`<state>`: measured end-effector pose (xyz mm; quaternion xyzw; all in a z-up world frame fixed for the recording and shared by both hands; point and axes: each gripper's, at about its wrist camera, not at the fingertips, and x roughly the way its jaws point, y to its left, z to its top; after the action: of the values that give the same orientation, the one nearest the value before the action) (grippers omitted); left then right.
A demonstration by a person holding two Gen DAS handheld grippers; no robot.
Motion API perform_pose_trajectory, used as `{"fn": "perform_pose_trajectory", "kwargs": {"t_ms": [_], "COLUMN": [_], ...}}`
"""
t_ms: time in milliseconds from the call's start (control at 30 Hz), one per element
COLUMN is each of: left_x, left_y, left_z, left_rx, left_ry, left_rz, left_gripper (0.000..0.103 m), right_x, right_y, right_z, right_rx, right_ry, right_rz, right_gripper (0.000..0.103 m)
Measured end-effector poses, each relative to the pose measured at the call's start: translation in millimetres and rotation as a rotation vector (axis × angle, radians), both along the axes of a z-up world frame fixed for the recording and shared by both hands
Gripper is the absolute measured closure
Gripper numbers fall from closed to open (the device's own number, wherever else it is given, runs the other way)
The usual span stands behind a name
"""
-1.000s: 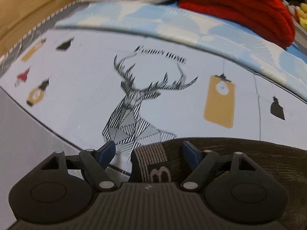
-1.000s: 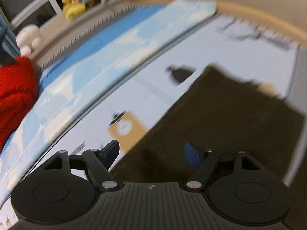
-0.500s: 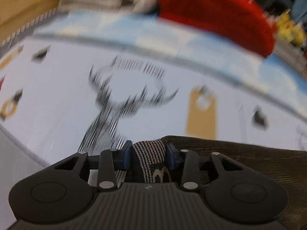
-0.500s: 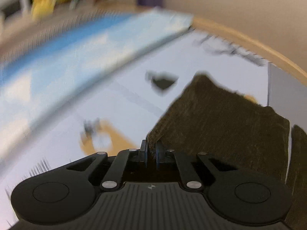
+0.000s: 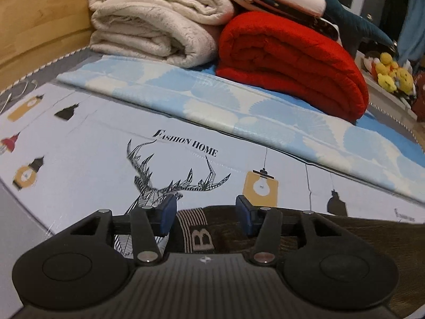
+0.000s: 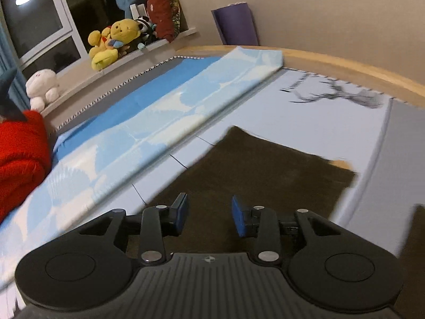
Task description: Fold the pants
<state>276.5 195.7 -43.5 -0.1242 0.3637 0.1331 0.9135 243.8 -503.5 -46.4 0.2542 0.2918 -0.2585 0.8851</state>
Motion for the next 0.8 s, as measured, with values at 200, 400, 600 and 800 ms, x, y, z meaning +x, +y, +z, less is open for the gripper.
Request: {"fn": "perform_pose_trajectory", "kwargs": {"t_ms": [200, 400, 600, 800], "left_x": [-45, -129, -190, -197], "left_y": [9, 14, 14, 36], "left_z": [25, 49, -8, -31], "left_rx": [-0.15, -0.044, 0.002, 0.047], "left_ry": [0.082, 0.114, 0.253, 0.325], "left_rz": [-0.017, -0.089, -0.143, -0.116], "left_gripper": [0.049, 0.062, 0.058, 0.022], "right_x": [-79, -158, -225, -250], "right_y": [14, 51, 81, 90], "right_z": [36, 80, 90, 79], "right_rx": [-0.025, -0.076, -0.172, -0.199], "right_ry": [-0.042, -0.104, -0.124, -0.05], "right_rz": [0.096, 0.268, 0.362, 0.385], "right_gripper": [0.065, 0.064, 0.06, 0.059]}}
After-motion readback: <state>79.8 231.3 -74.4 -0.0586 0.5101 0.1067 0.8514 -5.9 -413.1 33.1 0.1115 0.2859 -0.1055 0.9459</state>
